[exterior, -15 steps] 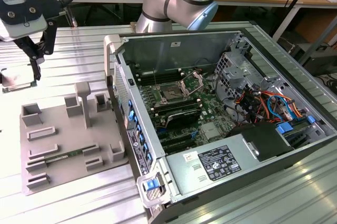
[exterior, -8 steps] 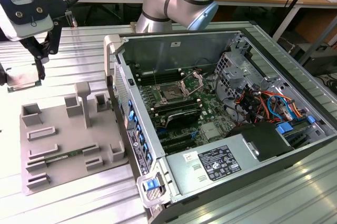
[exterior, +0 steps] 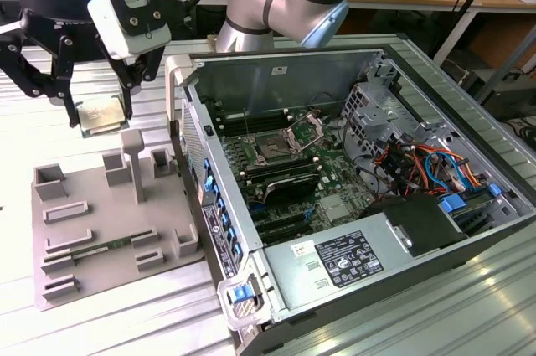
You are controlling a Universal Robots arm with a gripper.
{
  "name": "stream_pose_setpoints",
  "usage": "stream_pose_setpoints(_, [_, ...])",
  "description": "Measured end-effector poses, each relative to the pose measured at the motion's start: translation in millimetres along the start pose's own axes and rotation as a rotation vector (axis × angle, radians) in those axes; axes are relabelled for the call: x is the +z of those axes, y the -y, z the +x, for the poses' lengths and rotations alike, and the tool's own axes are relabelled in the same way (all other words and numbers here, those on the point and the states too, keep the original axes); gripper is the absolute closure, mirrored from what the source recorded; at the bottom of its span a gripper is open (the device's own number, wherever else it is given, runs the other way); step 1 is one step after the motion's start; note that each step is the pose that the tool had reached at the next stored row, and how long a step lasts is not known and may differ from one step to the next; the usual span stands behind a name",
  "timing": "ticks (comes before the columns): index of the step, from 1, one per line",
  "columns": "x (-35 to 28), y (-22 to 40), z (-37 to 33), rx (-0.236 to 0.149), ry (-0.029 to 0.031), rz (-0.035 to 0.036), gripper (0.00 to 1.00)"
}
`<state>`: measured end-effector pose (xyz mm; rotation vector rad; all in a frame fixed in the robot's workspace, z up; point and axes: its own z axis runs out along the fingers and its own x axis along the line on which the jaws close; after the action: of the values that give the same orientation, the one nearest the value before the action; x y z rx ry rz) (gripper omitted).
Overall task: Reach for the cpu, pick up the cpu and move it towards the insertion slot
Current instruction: 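Pick up the cpu and move it towards the insertion slot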
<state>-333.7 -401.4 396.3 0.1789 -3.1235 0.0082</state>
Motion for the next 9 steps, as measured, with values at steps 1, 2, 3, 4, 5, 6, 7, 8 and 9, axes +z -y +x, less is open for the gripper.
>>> stream_pose_setpoints(1, [0.0,0.1,-1.1,0.000,0.0000,0.0000,0.45])
stream_pose_setpoints(2, [-0.1,0.2,-2.1,0.000,0.0000,0.0001,0.45])
stream_pose_setpoints(3, [0.0,0.4,-3.1,0.000,0.0000,0.0000,0.45])
stream_pose_setpoints(4, [-0.1,0.5,-4.2,0.000,-0.0001,0.0001,0.45])
stream_pose_setpoints(5, [-0.1,0.6,-5.1,0.000,0.0000,0.0001,0.45])
stream_pose_setpoints(6, [-0.1,0.7,-6.1,0.000,-0.0001,0.0001,0.45])
stream_pose_setpoints(7, [-0.1,0.8,-7.2,0.000,-0.0001,0.0001,0.45])
stream_pose_setpoints(8, [-0.1,0.9,-8.1,0.000,0.0000,0.0001,0.45])
stream_pose_setpoints(9, [-0.1,1.1,-9.7,0.000,0.0000,0.0000,0.45])
